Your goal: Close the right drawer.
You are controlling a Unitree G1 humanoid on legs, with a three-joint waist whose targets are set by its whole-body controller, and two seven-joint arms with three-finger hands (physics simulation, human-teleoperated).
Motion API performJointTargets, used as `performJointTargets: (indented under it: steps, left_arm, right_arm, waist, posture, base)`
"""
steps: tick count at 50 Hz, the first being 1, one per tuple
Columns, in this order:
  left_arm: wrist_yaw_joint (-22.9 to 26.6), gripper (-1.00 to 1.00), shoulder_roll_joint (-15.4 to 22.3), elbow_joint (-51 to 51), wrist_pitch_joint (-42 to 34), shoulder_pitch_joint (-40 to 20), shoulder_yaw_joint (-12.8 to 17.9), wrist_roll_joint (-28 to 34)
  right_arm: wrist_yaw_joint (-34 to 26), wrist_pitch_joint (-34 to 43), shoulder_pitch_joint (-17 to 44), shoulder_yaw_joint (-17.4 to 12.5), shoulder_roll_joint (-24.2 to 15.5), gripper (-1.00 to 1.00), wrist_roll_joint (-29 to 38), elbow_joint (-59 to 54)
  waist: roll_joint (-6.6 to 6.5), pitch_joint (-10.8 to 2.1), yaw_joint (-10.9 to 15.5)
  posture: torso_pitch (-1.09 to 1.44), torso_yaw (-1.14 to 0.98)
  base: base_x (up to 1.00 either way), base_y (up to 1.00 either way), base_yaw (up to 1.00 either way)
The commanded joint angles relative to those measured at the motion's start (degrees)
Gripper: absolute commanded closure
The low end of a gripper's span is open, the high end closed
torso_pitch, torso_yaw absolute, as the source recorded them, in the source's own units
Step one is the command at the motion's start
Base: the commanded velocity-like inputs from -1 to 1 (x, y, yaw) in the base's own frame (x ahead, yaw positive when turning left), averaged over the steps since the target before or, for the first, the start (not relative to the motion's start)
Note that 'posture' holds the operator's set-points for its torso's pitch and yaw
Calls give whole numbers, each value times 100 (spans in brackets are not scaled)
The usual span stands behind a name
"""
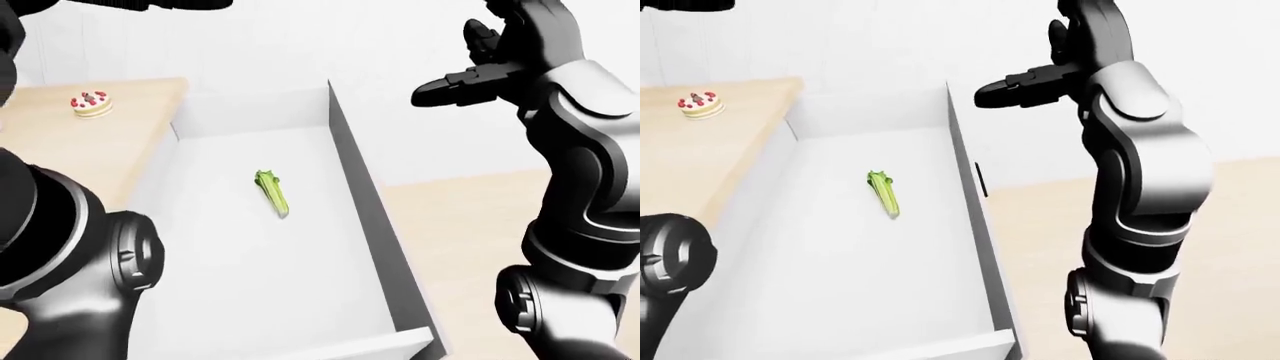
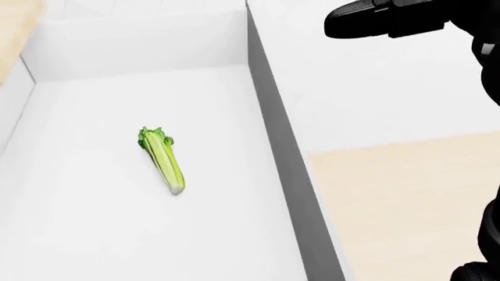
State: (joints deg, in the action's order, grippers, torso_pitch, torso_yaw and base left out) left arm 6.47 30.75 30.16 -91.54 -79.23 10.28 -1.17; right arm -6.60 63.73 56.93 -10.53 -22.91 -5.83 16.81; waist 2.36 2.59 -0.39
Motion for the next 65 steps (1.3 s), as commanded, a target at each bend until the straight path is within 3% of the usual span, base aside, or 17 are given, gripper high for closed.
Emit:
performJointTargets:
  steps: [1, 6, 8, 9, 10, 11, 12, 17, 22, 23, 25, 34, 49, 65]
  left_arm:
    - [-51, -100, 95, 33, 177, -176, 117, 89]
    - [-43, -100, 104, 32, 162, -198, 116, 94]
    - [-41, -100, 107, 31, 154, -211, 112, 97]
    - [-40, -100, 106, 28, 154, -214, 111, 98]
    - [-39, -100, 104, 31, 150, -217, 110, 99]
    - [-37, -100, 103, 34, 148, -217, 109, 101]
    - [-35, -100, 104, 37, 147, -213, 108, 103]
    - [-16, -100, 128, 39, 148, -200, 121, 110]
    - [-3, -100, 141, 25, 154, -208, 119, 117]
    - [-2, -100, 142, 23, 156, -209, 119, 119]
    - [4, -100, 148, 19, 167, -196, 121, 122]
    - [29, -100, 189, 12, 173, -191, 140, 122]
    - [27, -100, 154, 27, 133, -236, 92, 158]
    - [78, -100, 194, 36, 107, -248, 108, 183]
  right_arm:
    - [-13, -205, 232, 14, -29, -100, -27, 176]
    - [-18, -209, 221, 3, -34, -100, -27, 181]
    - [-20, -203, 216, -5, -38, -100, -31, 191]
    - [-19, -196, 218, -6, -38, -100, -33, 194]
    - [-19, -197, 217, -7, -41, -100, -34, 193]
    - [-17, -212, 222, -16, -40, -100, -37, 189]
    - [-14, -205, 233, -55, -19, -100, -70, 176]
    - [5, -237, 282, -118, -112, -100, -129, 19]
    - [-3, -287, 408, -102, -280, -100, -126, -208]
    - [-8, -288, 426, -100, -289, -100, -129, -235]
    - [-37, -350, 516, -65, -370, -100, -81, -460]
    - [-291, -549, 868, -105, -741, -100, 116, -1257]
    - [-627, -1323, 662, -388, -1310, -100, 270, -2457]
    - [-551, -2626, 282, -539, -1464, -100, 209, -3945]
  waist:
    - [51, -180, 59]
    - [-247, -57, 60]
    - [-549, -113, 20]
    - [-820, -176, 18]
    - [-556, -125, 7]
    - [-629, -107, 4]
    - [-509, 36, 52]
    - [-339, 165, -18]
    - [59, 143, 104]
    - [-41, 169, 86]
    - [-49, 106, 90]
    - [-166, 54, 60]
    - [-129, 47, 37]
    - [-101, 53, 30]
  posture:
    - [0, 0]
    - [0, 0]
    - [0, 0]
    - [0, 0]
    - [0, 0]
    - [0, 0]
    - [0, 0]
    - [0, 0]
    - [0, 0]
    - [0, 0]
    - [0, 0]
    - [0, 0]
    - [0, 0]
    - [0, 0]
  base:
    - [0, 22, 0]
    - [0, 22, 0]
    - [0, 22, 0]
    - [0, 23, 0]
    - [0, 23, 0]
    - [0, 23, 0]
    - [0, 0, 0]
    - [0, 0, 0]
    - [0, 0, 0]
    - [0, 0, 0]
    - [0, 0, 0]
    - [0, 0, 0]
    - [0, 0, 0]
    - [0, 0, 0]
